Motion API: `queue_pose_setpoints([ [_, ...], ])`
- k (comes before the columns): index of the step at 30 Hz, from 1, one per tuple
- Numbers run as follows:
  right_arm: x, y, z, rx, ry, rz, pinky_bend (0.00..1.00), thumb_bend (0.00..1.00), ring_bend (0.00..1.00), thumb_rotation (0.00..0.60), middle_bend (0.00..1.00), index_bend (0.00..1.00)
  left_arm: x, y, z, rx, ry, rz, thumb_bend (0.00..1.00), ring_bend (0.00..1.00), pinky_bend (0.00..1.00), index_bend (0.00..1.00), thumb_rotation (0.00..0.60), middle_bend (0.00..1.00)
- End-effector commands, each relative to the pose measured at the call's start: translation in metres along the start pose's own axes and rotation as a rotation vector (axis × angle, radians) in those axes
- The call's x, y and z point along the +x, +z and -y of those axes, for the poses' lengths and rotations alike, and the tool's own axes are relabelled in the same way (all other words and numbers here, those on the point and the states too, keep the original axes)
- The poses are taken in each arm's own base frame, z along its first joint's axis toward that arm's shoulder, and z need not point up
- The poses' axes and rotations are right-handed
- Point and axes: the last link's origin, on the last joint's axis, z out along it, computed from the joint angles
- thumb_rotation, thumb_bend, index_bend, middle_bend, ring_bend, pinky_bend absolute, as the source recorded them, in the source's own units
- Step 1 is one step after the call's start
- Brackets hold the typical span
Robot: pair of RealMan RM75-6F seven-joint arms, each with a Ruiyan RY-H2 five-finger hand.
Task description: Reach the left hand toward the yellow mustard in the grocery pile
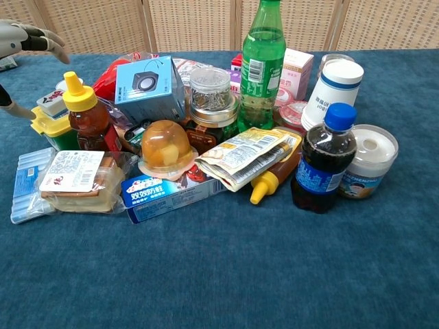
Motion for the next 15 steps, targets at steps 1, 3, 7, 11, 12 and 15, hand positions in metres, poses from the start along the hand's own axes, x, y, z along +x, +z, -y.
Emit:
queue_pose_setpoints([
  [1, 0.0000, 0.0000, -0.0001, 0.000, 0.001, 0.000, 0.00, 0.00, 0.00, 0.600, 0.00, 0.00, -0.0002, 0.0009, -0.0018, -0.004, 0.004, -0.001, 0.15, 0.00, 0.00, 0.19, 0.600, 0.00],
  [3, 0.0003, -0.0003, -0.0002, -0.001, 0.002, 0.000, 0.00, 0.00, 0.00, 0.600, 0.00, 0.00, 0.0000, 0.0017, -0.0032, -0.005, 0.003, -0.003, 0.21, 0.00, 0.00, 0.20, 0.600, 0.00],
  [7, 0.0008, 0.0000, -0.0005, -0.002, 0.005, -0.001, 0.00, 0.00, 0.00, 0.600, 0.00, 0.00, 0.0002, 0.0035, -0.0054, -0.008, 0.010, -0.008, 0.23, 0.00, 0.00, 0.20, 0.600, 0.00],
  [11, 0.0013, -0.0001, -0.0007, -0.002, 0.006, -0.001, 0.00, 0.00, 0.00, 0.600, 0.00, 0.00, 0.0006, 0.0049, -0.0066, -0.007, 0.005, -0.009, 0.24, 0.00, 0.00, 0.22, 0.600, 0.00],
  [12, 0.0014, -0.0001, -0.0008, -0.002, 0.007, -0.001, 0.00, 0.00, 0.00, 0.600, 0.00, 0.00, 0.0007, 0.0051, -0.0067, -0.007, 0.006, -0.010, 0.24, 0.00, 0.00, 0.23, 0.600, 0.00],
  [15, 0.0018, -0.0003, -0.0009, -0.002, 0.008, -0.002, 0.00, 0.00, 0.00, 0.600, 0.00, 0.00, 0.0000, 0.0054, -0.0070, -0.005, 0.003, -0.007, 0.24, 0.00, 0.00, 0.26, 0.600, 0.00],
])
